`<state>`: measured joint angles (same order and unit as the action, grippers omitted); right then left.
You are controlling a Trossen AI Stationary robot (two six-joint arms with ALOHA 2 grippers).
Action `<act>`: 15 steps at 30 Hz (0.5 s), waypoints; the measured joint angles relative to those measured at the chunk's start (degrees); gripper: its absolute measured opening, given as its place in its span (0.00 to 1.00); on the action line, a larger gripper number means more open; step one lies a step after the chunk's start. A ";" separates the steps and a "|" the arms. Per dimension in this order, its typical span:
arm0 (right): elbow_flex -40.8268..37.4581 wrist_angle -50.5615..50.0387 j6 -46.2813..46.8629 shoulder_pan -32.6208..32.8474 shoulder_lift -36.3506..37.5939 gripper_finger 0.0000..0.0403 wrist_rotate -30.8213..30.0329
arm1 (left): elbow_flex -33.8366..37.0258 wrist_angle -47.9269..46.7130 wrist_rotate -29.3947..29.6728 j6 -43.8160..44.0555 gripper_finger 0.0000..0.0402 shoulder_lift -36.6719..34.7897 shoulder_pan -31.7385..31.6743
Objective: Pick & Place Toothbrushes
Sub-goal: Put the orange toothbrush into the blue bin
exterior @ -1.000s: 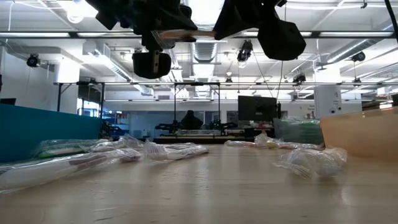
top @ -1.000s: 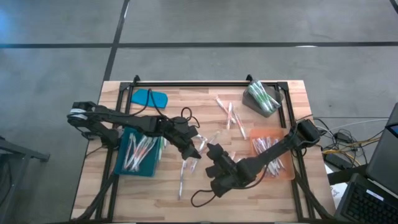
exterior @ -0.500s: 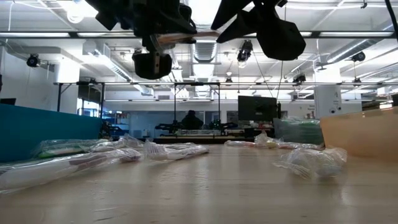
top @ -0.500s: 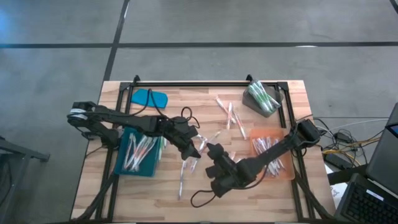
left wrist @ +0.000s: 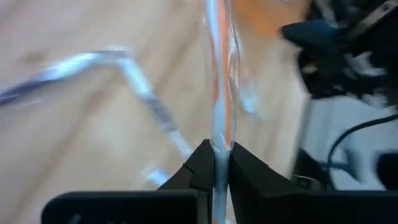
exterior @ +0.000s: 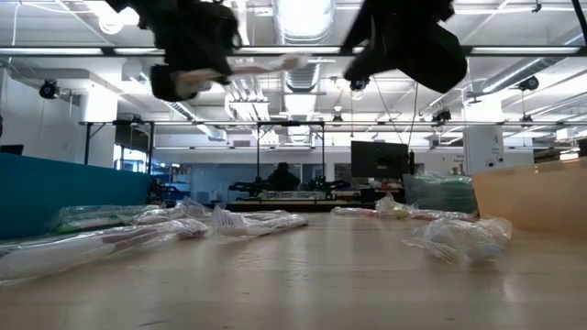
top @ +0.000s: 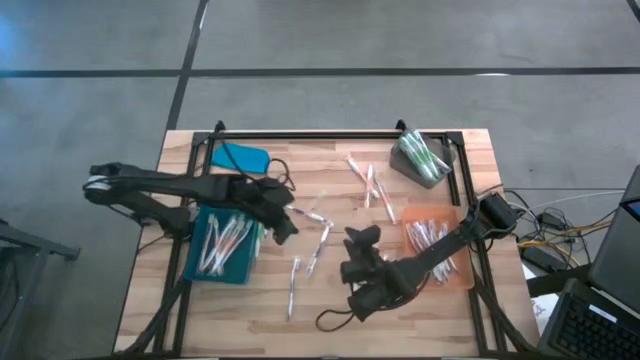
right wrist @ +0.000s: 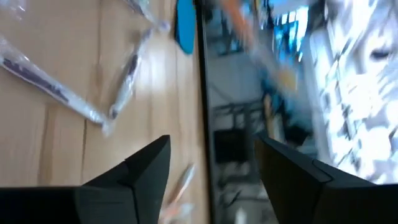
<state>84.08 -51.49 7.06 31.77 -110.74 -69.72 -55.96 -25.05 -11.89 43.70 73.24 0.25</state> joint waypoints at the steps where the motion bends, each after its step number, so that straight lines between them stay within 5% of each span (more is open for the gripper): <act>1: -0.04 -3.21 5.10 -0.05 0.00 0.57 0.42 | 0.00 -2.54 2.04 0.42 0.07 -1.66 0.20; 9: -0.60 -25.10 37.87 -3.01 0.02 0.63 7.43 | 0.04 -18.23 16.97 6.81 0.07 -13.11 3.18; 15: -2.81 -24.68 37.40 -6.87 1.74 0.66 15.97 | 0.10 -30.73 27.45 14.88 0.07 -17.96 5.80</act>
<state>81.27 -76.17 44.46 24.89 -109.00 -53.75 -55.87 -55.78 15.56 58.58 55.28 6.05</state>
